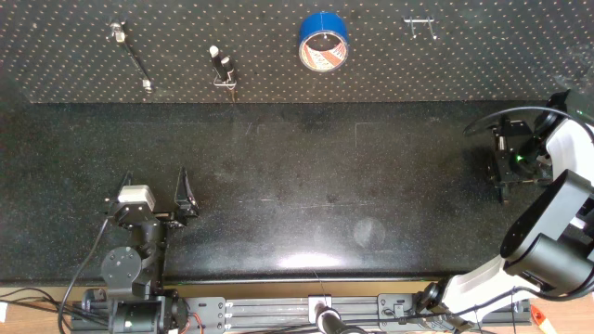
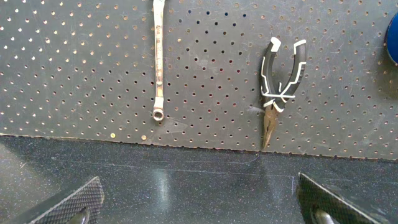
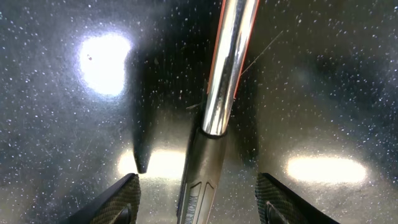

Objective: Place Tools Onto Pegboard

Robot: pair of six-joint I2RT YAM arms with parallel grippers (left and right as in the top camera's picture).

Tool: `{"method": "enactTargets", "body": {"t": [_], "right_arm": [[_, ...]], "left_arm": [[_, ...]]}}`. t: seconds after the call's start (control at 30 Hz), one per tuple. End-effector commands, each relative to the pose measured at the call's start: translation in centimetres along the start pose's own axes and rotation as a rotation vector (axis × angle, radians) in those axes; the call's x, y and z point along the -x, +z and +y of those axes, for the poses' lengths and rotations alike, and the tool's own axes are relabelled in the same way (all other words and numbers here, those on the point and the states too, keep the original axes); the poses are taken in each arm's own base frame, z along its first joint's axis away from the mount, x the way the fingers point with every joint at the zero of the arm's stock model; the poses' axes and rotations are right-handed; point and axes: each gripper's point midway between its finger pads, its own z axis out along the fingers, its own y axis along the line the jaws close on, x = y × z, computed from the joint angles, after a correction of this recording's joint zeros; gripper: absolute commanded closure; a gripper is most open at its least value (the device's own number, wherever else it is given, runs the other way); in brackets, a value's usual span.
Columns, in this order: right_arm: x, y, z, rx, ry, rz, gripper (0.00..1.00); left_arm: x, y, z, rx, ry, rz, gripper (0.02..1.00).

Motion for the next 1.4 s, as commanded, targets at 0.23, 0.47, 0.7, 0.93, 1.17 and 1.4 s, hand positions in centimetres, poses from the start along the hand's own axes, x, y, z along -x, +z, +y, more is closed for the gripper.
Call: {"method": "enactTargets", "body": {"t": [0.23, 0.47, 0.7, 0.93, 1.17, 1.4], "right_arm": [[-0.15, 0.83, 0.03, 0.008, 0.012, 0.018, 0.503], [0.00, 0.84, -0.07, 0.003, 0.010, 0.012, 0.623], [0.06, 0.84, -0.12, 0.001, 0.011, 0.010, 0.713], [0.06, 0.84, -0.12, 0.001, 0.007, 0.010, 0.776], [0.06, 0.84, -0.12, 0.001, 0.003, 0.010, 0.814], [0.05, 0.84, -0.12, 0.001, 0.003, 0.010, 0.814]], "left_arm": [[-0.04, -0.03, 0.21, 0.013, -0.016, -0.001, 0.025], [-0.04, -0.03, 0.22, 0.013, -0.016, -0.001, 0.023], [-0.04, -0.03, 0.21, 0.013, -0.016, -0.001, 0.023], [-0.04, -0.03, 0.21, 0.013, -0.016, -0.001, 0.023], [-0.04, -0.03, 0.21, 0.013, -0.016, -0.001, 0.023], [-0.04, -0.03, 0.21, 0.013, -0.016, -0.001, 0.023]]}}
